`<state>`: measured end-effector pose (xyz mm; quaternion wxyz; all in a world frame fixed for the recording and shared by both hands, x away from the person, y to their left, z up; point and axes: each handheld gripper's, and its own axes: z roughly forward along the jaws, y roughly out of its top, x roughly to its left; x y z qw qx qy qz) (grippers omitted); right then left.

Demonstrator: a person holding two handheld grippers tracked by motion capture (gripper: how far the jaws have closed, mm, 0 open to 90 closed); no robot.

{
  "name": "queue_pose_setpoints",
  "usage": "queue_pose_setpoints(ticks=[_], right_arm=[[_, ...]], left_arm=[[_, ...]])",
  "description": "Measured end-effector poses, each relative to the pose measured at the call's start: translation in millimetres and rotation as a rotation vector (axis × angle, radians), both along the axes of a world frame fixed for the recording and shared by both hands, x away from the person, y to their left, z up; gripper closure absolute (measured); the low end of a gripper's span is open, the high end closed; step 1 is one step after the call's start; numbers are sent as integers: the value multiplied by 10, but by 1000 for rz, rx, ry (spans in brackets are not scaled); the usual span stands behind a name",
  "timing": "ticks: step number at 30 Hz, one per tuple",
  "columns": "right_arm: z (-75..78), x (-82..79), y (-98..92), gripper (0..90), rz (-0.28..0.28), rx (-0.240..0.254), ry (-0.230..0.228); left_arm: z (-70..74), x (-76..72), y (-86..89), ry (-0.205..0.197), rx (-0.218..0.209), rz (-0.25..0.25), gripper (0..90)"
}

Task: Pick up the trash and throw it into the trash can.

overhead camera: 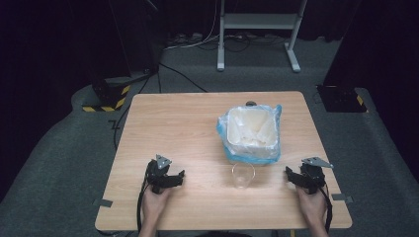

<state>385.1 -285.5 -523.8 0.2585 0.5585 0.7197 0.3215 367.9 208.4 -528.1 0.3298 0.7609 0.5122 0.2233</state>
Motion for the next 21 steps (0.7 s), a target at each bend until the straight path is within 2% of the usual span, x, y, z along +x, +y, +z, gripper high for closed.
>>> queue_pose_setpoints(ticks=[14, 21], right_arm=[[1, -2, -4, 317, 2, 1, 1], [23, -65, -31, 447, 4, 13, 1]], left_arm=[[2, 1, 5, 1, 2, -1, 159], [2, 1, 3, 1, -3, 0, 162]])
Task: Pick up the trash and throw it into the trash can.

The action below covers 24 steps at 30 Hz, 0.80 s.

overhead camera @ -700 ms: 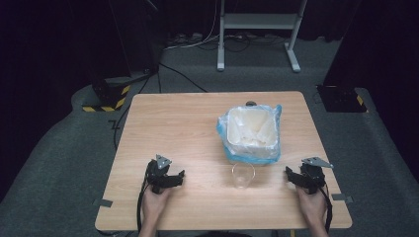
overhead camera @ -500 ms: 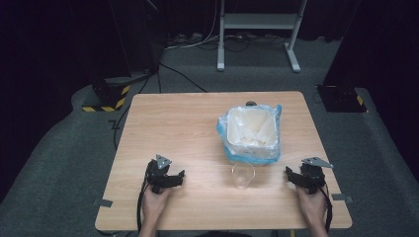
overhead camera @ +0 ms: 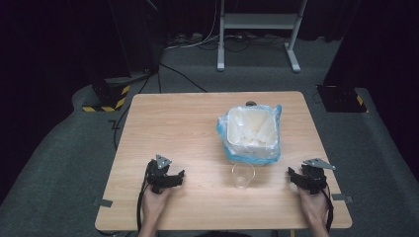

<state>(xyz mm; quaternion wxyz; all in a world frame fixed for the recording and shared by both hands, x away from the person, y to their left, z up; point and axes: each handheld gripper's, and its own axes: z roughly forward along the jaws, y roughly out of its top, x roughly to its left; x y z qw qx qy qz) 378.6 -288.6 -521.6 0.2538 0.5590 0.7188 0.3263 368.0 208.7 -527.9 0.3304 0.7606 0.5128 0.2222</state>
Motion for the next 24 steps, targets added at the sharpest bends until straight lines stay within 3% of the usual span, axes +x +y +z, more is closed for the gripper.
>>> queue_pose_setpoints(ticks=[10, 24], right_arm=[[32, -171, 23, 497, 54, 54, -11], [91, -364, 212, 534, 165, 99, -22]], left_arm=[[0, 0, 0, 0, 0, 0, 162], [1, 0, 3, -1, 1, 0, 163]])
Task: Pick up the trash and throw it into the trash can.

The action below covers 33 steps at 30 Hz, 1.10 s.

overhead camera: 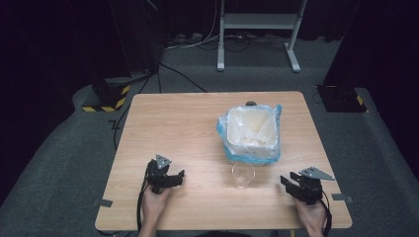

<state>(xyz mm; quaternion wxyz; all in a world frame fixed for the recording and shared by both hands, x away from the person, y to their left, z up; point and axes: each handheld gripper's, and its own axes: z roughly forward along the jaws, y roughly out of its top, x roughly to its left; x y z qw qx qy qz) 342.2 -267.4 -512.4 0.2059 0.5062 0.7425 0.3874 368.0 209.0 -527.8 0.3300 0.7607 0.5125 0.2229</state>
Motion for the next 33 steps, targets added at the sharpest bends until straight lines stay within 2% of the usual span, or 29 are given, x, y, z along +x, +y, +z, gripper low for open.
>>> queue_pose_setpoints(ticks=[4, 12, 18, 33], right_arm=[[18, -34, 47, 542, 23, 12, -2], [155, -85, 198, 587, 102, 60, -15], [313, -115, 303, 610, 152, 83, -52], [550, -2, 505, 642, 242, 110, -57]], left_arm=[[0, 0, 0, 0, -1, 0, 163], [0, 0, -1, 0, -1, 0, 164], [-1, 0, -1, 0, -2, 0, 164], [0, -1, -1, 0, -1, 1, 164]])
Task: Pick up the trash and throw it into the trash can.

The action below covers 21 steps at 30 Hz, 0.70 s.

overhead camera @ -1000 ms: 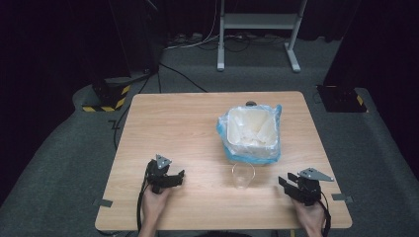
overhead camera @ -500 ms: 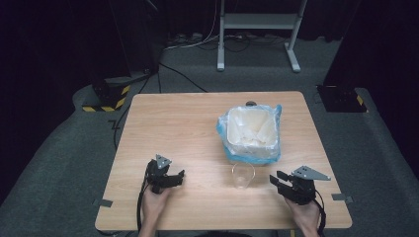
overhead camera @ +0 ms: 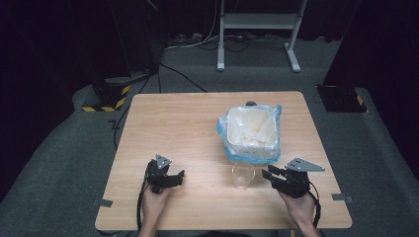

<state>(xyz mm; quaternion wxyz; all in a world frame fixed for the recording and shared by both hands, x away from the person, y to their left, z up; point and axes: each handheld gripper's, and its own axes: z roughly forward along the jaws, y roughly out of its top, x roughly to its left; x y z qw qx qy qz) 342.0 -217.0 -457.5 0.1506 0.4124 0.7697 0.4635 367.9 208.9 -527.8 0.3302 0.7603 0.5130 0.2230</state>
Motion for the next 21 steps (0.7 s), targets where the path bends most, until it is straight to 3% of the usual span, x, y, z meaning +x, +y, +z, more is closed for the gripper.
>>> queue_pose_setpoints(ticks=[9, 21], right_arm=[[162, 92, 138, 655, 47, 9, -26], [143, 244, 321, 699, 85, 6, 24]], left_arm=[[-1, 0, -1, 0, -2, 0, 164], [-1, 0, -2, 0, -2, 1, 164]])
